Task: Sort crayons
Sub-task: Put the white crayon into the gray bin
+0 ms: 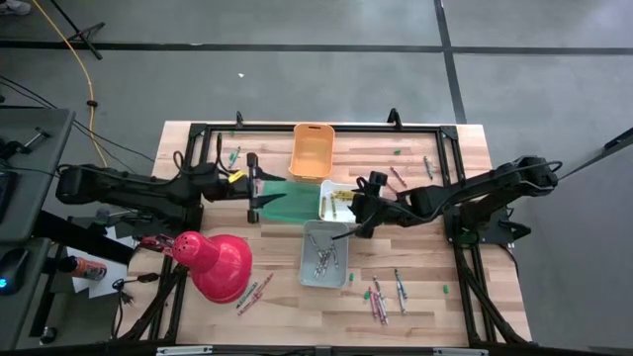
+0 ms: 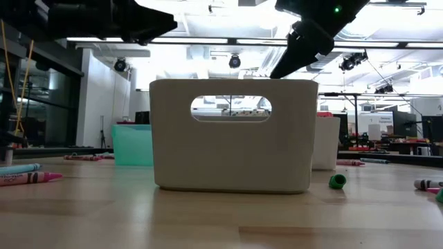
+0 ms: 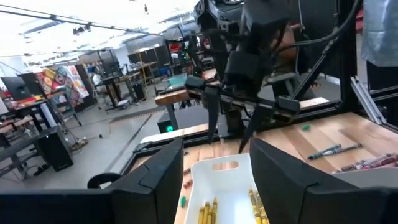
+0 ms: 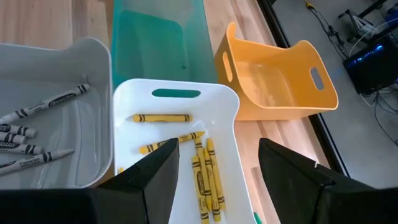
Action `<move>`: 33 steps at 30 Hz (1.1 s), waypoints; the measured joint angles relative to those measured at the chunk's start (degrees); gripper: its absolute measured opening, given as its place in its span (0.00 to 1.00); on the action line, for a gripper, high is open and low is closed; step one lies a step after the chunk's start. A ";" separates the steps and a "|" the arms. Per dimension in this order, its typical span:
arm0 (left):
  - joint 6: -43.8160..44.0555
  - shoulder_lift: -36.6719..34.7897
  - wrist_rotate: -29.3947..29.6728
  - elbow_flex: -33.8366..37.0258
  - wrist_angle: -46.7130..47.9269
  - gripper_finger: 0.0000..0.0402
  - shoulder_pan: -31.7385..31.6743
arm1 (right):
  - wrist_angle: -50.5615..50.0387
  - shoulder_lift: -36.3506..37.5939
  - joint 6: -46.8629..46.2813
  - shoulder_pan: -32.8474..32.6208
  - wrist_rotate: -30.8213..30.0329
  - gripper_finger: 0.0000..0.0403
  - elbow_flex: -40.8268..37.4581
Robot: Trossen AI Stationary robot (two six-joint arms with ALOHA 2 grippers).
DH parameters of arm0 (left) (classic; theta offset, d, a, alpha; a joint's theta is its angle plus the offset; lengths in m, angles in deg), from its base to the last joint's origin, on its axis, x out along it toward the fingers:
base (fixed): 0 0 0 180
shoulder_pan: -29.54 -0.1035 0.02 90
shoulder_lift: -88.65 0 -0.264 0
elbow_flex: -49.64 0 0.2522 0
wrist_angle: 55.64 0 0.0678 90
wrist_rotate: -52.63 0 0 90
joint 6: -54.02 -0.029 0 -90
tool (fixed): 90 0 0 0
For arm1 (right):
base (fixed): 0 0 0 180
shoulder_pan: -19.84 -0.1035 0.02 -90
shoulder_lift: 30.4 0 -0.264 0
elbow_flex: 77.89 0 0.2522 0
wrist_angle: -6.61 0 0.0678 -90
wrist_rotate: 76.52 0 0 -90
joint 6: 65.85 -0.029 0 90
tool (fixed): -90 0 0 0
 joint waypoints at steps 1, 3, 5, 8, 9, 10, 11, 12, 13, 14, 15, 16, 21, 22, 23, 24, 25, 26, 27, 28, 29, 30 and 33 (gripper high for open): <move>0.00 -0.04 -0.04 0.00 0.05 0.42 0.04 | 0.09 0.00 -0.04 0.22 0.01 0.53 0.00; -0.02 -0.04 -0.17 0.00 0.29 0.42 0.07 | 0.11 0.00 -0.51 0.32 0.00 0.53 0.00; -0.02 0.00 -0.17 0.00 0.99 0.42 0.07 | 0.06 0.00 -2.02 0.35 0.00 0.53 0.00; 0.71 0.00 -0.17 0.00 1.06 0.42 0.07 | -0.84 0.00 -10.04 0.31 3.11 0.53 0.00; 0.90 -0.02 -0.17 0.00 0.96 0.42 0.07 | -1.86 0.01 -12.71 0.32 6.26 0.53 0.02; 0.90 -0.04 -0.17 0.00 0.97 0.42 0.07 | -3.99 0.19 -15.46 0.33 10.99 0.53 0.11; 0.90 -0.04 -0.17 0.00 0.97 0.42 0.07 | -7.15 0.52 -18.63 0.32 16.65 0.53 0.32; 1.00 -0.04 -0.17 0.00 0.99 0.42 0.07 | -10.31 0.72 -22.56 0.28 22.24 0.53 0.84; 1.12 -0.04 -0.17 0.00 1.02 0.42 0.07 | -12.70 0.74 -27.49 0.13 27.61 0.53 1.40; 1.48 -0.04 -0.17 0.00 1.09 0.42 0.07 | -15.48 0.72 -33.30 -0.45 31.99 0.53 1.90; 1.60 -0.04 -0.17 0.00 1.10 0.42 0.07 | -18.76 0.72 -39.19 -1.32 35.02 0.53 2.21; 1.88 -0.04 -0.17 0.00 1.14 0.42 0.07 | -21.82 0.72 -44.77 -2.54 37.12 0.53 2.45; 2.51 -0.02 -0.15 0.00 1.62 0.42 0.07 | -28.50 0.67 -71.27 -12.02 44.43 0.53 2.73; 2.51 -0.02 -0.06 0.00 1.66 0.42 0.07 | -28.25 0.28 -76.16 -14.27 44.09 0.53 2.73; 2.61 -0.02 0.38 0.00 1.88 0.42 0.07 | -27.86 -0.29 -81.07 -16.30 43.95 0.53 2.75; 3.00 -0.02 0.85 0.00 2.24 0.42 0.09 | -27.55 -1.14 -86.29 -18.50 44.32 0.53 2.64; 3.40 -0.01 1.09 0.00 2.55 0.42 0.09 | -27.18 -2.13 -91.24 -20.14 46.25 0.53 2.55; 3.69 0.00 1.30 0.00 2.75 0.42 0.09 | -26.51 -3.38 -95.77 -21.43 49.31 0.53 2.54; 3.91 0.00 1.36 0.00 2.78 0.42 0.06 | -25.72 -4.78 -98.93 -22.56 52.40 0.53 2.54; 3.86 0.00 1.49 0.00 2.63 0.42 0.02 | -25.31 -6.18 -101.20 -23.39 55.41 0.53 2.54; 3.74 0.00 1.50 0.00 2.37 0.42 0.00 | -24.83 -7.54 -102.80 -23.98 57.75 0.53 2.52; 3.34 0.00 1.54 0.00 2.32 0.42 0.00 | -23.67 -9.03 -104.03 -24.46 59.03 0.53 2.50; 1.57 0.00 1.63 -0.02 2.30 0.42 0.00 | -18.05 -13.18 -105.56 -25.29 59.40 0.53 2.49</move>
